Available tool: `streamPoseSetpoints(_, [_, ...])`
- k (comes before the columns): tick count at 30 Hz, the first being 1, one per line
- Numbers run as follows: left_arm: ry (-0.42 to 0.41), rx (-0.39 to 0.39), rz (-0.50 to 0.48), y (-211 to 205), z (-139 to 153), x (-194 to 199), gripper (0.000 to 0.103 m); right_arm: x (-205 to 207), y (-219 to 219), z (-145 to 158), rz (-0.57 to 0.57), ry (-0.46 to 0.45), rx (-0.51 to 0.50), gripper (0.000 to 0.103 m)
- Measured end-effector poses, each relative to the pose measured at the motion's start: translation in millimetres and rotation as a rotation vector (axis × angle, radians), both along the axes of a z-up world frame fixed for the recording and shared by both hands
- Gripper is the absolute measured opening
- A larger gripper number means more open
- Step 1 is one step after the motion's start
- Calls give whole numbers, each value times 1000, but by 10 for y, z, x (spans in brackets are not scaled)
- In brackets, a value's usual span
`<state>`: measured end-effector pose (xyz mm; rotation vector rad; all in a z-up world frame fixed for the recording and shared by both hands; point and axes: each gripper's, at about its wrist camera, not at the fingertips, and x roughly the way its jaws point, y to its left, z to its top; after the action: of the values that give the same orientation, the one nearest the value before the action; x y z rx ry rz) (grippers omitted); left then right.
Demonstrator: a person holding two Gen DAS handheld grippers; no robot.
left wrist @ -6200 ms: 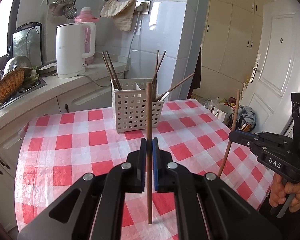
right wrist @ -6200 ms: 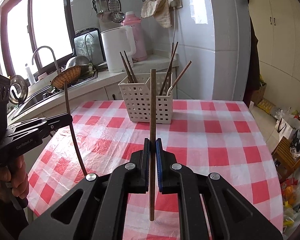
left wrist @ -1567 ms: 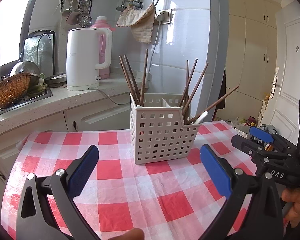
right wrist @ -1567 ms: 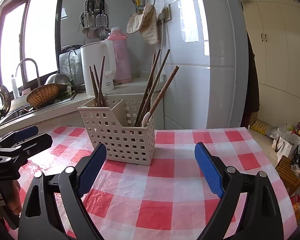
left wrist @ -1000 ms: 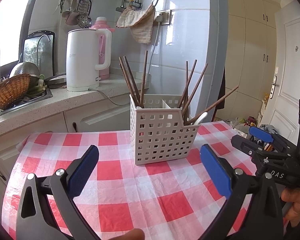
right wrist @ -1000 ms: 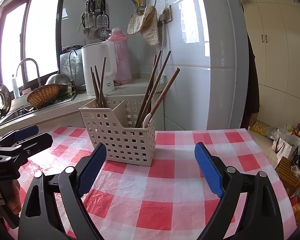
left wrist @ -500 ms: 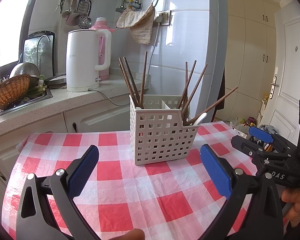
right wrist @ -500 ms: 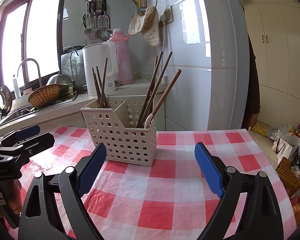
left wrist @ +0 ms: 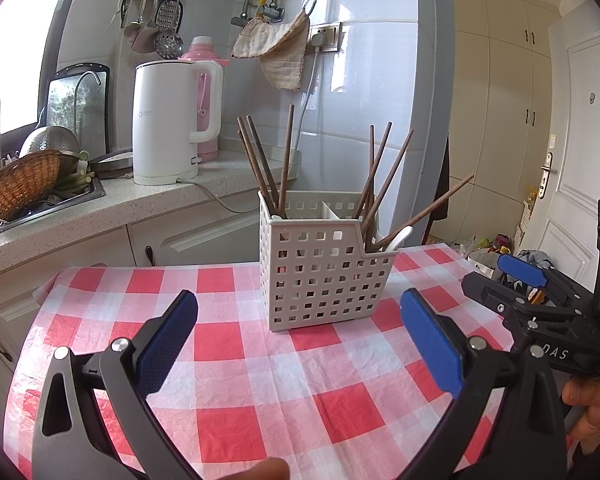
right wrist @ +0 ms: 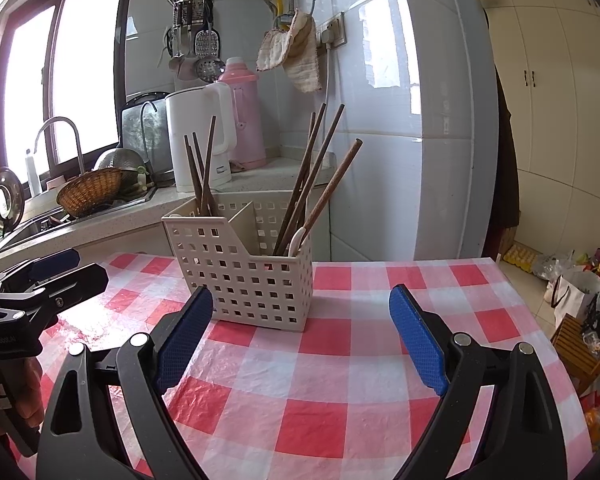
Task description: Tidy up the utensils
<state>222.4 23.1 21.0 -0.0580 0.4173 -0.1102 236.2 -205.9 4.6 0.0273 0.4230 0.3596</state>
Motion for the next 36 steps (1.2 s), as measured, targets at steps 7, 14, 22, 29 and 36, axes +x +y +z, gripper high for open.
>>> streamPoseSetpoints(7, [-1,-1,-1,1,3,-4,98,-10,-6,3,-1,-1,0,84])
streamPoseSetpoints(14, [-5,0,-3,-7,25,-12,98,-7,-6,2,-1,-1,-2,84])
streamPoseSetpoints(22, [-5,0,-3,-7,22,-15,98,-12,-11,2,0,0,-1,84])
streamPoseSetpoints(29, [-4,0,-3,-10,16,-12,98,-23,-18,-3,1,-1,-1,84])
streamPoseSetpoints(36, [-3,0,-5,-14,11,-9,98,-16,-20,-3,2,0,-2,84])
